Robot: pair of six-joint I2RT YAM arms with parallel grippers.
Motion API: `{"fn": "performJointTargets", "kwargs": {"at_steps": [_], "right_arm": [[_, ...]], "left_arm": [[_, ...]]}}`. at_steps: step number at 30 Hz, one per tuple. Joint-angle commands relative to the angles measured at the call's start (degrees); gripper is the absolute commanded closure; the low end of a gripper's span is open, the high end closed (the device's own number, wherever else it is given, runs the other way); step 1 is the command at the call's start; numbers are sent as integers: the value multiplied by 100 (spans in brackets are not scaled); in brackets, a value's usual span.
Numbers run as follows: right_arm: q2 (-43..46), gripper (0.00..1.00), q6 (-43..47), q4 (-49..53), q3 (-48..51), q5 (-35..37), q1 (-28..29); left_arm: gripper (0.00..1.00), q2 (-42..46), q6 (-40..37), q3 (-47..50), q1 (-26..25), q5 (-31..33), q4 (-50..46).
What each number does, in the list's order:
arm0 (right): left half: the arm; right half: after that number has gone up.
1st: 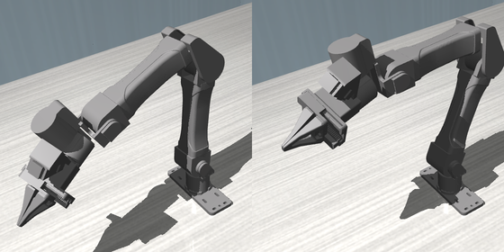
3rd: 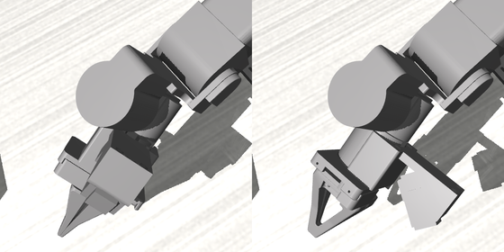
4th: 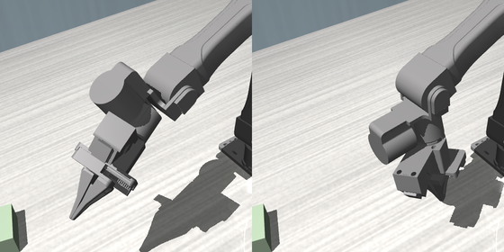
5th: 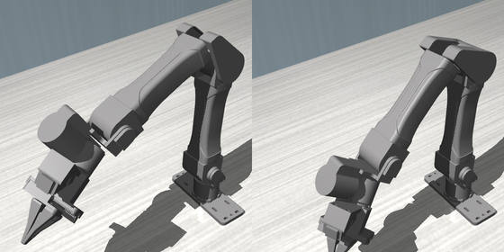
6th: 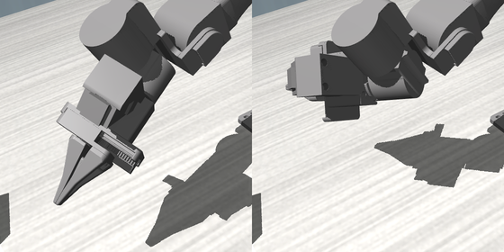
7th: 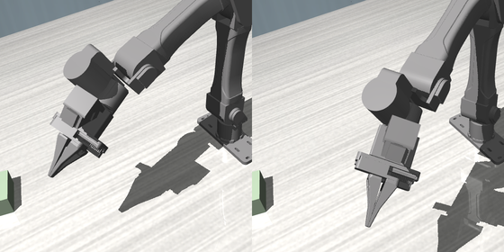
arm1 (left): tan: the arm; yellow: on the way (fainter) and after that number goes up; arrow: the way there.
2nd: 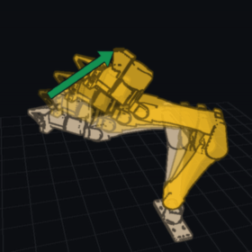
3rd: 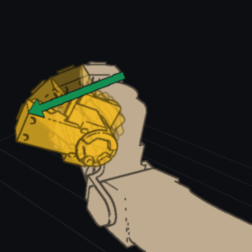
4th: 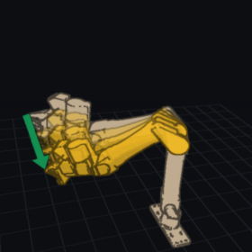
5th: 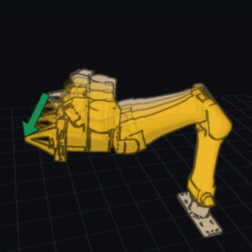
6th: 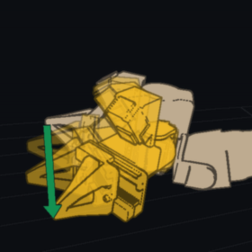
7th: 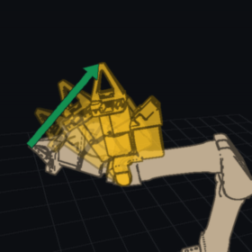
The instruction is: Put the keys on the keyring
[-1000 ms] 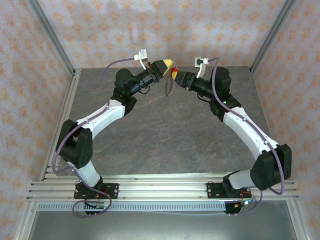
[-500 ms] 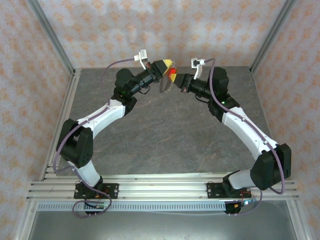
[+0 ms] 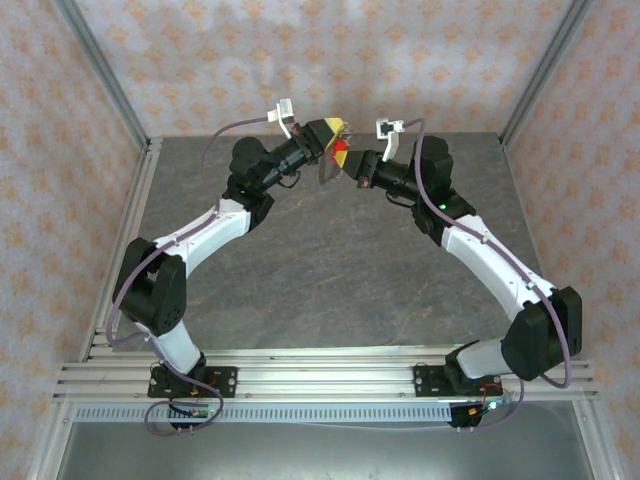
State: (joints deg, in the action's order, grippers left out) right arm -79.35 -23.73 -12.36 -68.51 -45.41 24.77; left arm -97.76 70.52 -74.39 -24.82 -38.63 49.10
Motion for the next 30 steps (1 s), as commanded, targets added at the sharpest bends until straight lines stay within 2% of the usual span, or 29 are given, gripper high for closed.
{"fn": "performJointTargets", "kwargs": {"at_steps": [1, 8, 16, 30], "right_arm": [[65, 100, 49, -58, -127, -204, 111], [-21, 100, -236, -358, -84, -205, 116], [-458, 100, -1363, -1572, -83, -511, 148], [-709, 100, -1341, -1289, -305, -914, 284]], "left_arm": [[100, 19, 32, -16, -32, 75, 448], [100, 33, 41, 23, -32, 101, 484], [100, 98, 32, 133, -40, 173, 534], [100, 64, 56, 174, -49, 207, 599]]}}
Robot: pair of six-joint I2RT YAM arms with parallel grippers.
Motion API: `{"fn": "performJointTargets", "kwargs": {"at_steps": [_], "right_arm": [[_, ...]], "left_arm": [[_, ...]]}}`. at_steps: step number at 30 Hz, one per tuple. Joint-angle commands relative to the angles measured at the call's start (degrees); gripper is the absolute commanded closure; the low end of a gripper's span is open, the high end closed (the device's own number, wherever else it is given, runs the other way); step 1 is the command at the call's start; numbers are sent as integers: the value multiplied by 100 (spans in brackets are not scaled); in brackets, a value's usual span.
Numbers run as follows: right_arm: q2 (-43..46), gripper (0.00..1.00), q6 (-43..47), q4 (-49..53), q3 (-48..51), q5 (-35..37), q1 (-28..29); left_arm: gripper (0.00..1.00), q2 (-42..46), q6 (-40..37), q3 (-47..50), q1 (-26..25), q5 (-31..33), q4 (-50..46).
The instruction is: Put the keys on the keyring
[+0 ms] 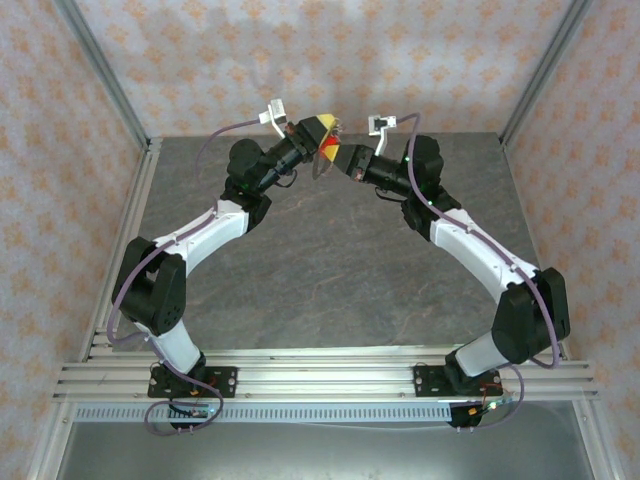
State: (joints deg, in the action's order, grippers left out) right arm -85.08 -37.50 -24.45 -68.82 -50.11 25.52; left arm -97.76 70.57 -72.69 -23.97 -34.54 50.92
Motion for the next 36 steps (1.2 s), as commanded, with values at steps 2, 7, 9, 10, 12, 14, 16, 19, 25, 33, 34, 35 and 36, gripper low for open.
{"fn": "performJointTargets", "kwargs": {"at_steps": [2, 7, 9, 10, 12, 14, 16, 19, 25, 33, 34, 35, 36], "right_arm": [[-190, 100, 204, 243, -410, -482, 257], [-244, 100, 831, 1192, -687, -459, 397], [-205, 100, 970, 1369, -682, -395, 393], [-194, 100, 1016, 1434, -681, -395, 394], [-164, 100, 1109, 1586, -685, -395, 400], [-115, 100, 1219, 1758, -681, -365, 395], [-35, 100, 1344, 1929, -664, -269, 393], [98, 95, 1402, 2006, -584, -144, 360], [356, 76, 1300, 1901, -270, 25, 252], [962, 58, 1385, 2016, 171, -47, 105], [1071, 57, 1411, 2047, 236, -71, 78], [1206, 57, 1447, 2100, 314, -95, 28], [1357, 57, 1493, 2159, 391, -112, -30]], "left_arm": [[100, 55, 54, 2, -135, -202, 424], [100, 55, 52, -5, -139, -178, 399], [100, 55, 45, -7, -143, -167, 397], [100, 48, 45, 7, -143, -159, 396], [100, 56, 45, 13, -143, -145, 393], [100, 68, 41, 11, -143, -140, 379], [100, 76, 23, 14, -143, -142, 354], [100, 89, 10, 15, -143, -135, 337], [100, 83, 10, 20, -143, -123, 340], [100, 98, 10, 27, -143, -97, 346], [100, 98, 10, 25, -143, -92, 346], [100, 90, 19, 12, -143, -94, 344], [100, 88, 19, 17, -143, -101, 348]]}}
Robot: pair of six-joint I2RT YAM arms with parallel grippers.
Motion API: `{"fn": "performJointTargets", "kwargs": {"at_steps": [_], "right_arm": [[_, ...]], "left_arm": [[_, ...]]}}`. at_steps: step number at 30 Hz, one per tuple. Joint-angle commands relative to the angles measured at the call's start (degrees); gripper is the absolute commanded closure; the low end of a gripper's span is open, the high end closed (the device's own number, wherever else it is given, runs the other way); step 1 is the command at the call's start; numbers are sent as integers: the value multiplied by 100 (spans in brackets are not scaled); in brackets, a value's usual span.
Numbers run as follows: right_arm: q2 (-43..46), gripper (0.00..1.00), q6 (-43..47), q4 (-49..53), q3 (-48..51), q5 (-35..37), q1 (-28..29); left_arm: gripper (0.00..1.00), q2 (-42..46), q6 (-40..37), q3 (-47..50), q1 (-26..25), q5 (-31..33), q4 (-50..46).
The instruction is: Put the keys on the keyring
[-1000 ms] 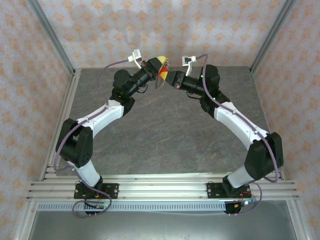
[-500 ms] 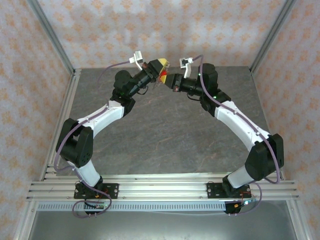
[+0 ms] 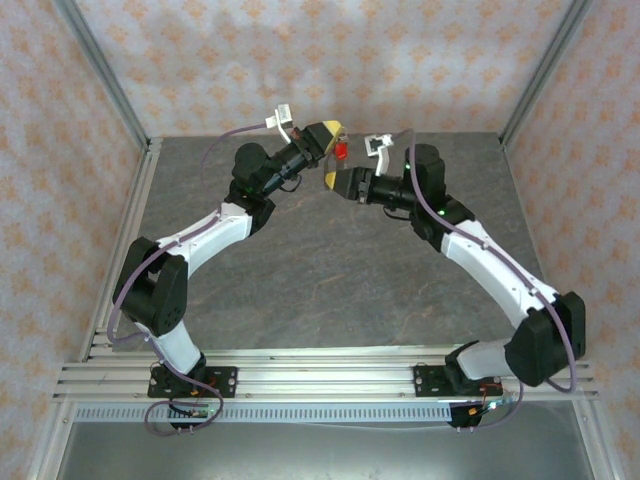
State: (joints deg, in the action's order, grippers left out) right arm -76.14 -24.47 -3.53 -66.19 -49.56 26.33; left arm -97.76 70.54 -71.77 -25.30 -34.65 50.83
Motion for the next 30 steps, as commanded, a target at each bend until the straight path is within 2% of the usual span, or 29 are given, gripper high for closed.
{"fn": "performJointTargets", "kwargs": {"at_steps": [1, 4, 8, 13, 21, 25, 30], "right_arm": [[586, 57, 203, 108, 187, -168, -171], [974, 57, 154, 122, 340, -140, -399], [1216, 56, -176, -119, 338, 257, -620], [1102, 56, -1088, -750, 248, 1420, -688], [209, 56, -3423, -2503, 369, 2449, -682], [-163, 57, -3912, -3177, 419, 2807, -531], [-431, 58, -3849, -3325, 310, 3259, -137]], "left_arm": [[100, 99, 21, -81, -10, -87, 358], [100, 105, 21, -84, -10, -85, 355], [100, 99, 34, -85, -10, -77, 358], [100, 112, 21, -51, -8, -26, 366], [100, 139, 183, 182, -10, 352, 661], [100, 190, 262, 334, -41, 690, 775], [100, 261, 293, 543, -105, 1132, 874]]}}
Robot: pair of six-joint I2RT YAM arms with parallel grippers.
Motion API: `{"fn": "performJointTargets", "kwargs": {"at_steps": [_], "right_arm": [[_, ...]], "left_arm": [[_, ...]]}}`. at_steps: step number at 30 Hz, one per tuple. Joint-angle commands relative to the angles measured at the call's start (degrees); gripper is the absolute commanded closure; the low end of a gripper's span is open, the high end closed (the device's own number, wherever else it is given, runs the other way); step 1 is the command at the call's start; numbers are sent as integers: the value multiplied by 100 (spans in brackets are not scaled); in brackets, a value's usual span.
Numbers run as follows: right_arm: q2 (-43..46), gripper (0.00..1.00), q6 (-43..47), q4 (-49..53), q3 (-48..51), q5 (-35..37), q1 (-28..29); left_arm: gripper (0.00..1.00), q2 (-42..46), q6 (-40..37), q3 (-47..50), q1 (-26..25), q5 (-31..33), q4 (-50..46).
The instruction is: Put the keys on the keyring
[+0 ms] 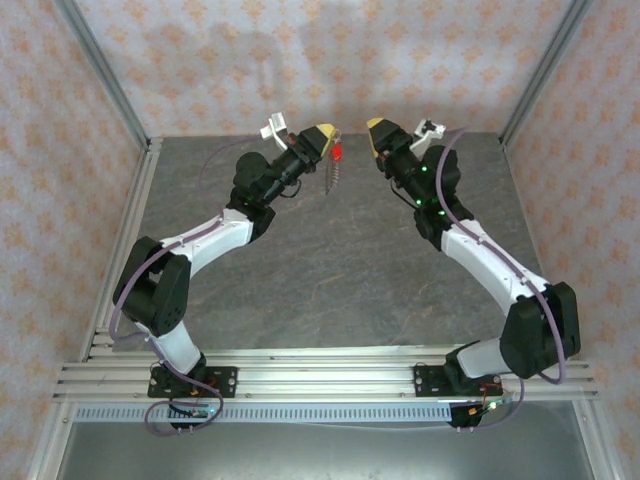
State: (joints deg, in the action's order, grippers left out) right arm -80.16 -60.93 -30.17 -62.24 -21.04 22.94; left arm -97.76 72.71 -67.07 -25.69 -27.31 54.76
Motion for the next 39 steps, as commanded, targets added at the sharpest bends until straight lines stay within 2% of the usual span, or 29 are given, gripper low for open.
{"fn": "performJointTargets", "kwargs": {"at_steps": [1, 14, 39], "right_arm": [[-68, 58, -153, -665, -123, 483, 270], [-649, 65, 72, -796, -468, 583, 716], [-879, 75, 221, -708, -711, 234, 841]], "left_arm": [[100, 272, 90, 97, -70, 466, 508], [100, 377, 86, 159, -111, 674, 448], [100, 362, 77, 212, -111, 674, 456]]}}
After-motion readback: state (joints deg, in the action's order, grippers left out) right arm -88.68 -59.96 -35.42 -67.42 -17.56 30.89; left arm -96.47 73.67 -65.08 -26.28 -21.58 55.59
